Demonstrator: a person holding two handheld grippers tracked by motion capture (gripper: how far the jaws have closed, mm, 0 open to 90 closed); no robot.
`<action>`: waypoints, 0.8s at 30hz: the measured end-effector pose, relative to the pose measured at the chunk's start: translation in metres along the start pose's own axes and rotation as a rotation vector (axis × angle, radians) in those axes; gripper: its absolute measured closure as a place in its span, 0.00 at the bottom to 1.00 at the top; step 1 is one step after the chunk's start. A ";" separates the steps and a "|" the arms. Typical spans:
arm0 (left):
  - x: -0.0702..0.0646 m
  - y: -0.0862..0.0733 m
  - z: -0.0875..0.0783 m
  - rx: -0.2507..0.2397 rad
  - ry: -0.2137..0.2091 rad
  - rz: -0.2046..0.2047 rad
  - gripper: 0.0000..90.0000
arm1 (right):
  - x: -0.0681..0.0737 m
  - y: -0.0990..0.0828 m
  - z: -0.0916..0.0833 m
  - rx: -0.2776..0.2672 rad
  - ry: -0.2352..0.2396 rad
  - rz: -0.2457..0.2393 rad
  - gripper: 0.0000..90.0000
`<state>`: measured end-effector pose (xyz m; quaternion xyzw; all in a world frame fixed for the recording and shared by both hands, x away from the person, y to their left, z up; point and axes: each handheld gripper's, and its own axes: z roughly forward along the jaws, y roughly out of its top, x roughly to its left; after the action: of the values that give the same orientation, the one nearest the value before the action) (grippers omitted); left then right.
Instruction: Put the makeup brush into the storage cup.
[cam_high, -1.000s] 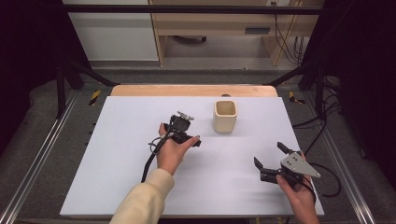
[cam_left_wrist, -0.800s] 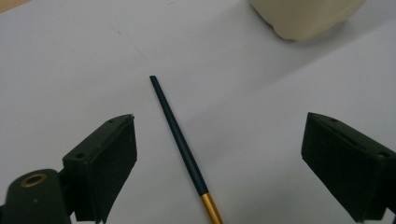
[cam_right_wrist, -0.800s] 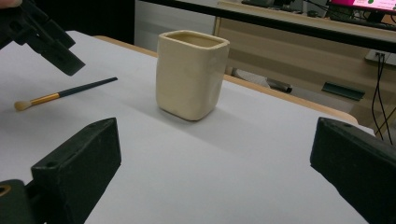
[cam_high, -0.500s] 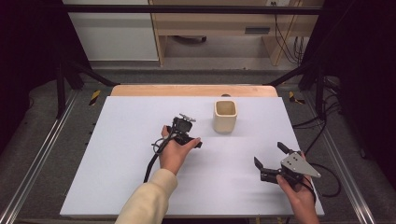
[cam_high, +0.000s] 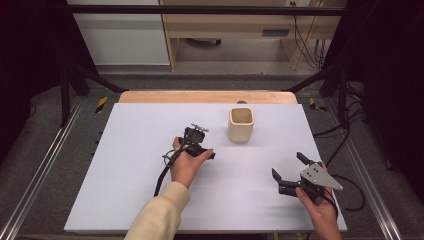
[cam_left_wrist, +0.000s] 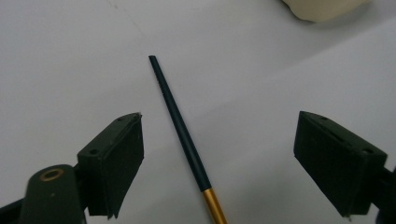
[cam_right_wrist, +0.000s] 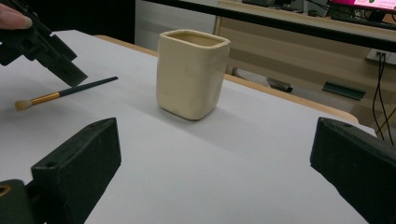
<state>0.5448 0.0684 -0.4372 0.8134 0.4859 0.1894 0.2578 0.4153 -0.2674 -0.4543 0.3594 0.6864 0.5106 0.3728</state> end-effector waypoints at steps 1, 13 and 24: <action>0.000 0.000 0.000 0.001 0.002 -0.002 0.20 | 0.000 0.000 0.000 -0.001 -0.001 0.001 0.02; 0.007 -0.006 0.002 0.027 0.005 -0.047 0.29 | 0.000 0.000 0.000 -0.001 0.002 0.004 0.03; 0.011 -0.014 0.004 0.056 0.003 -0.067 0.42 | 0.000 0.000 0.000 0.003 0.003 0.002 0.03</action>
<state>0.5425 0.0832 -0.4482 0.8034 0.5183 0.1683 0.2402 0.4153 -0.2672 -0.4542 0.3598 0.6874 0.5106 0.3706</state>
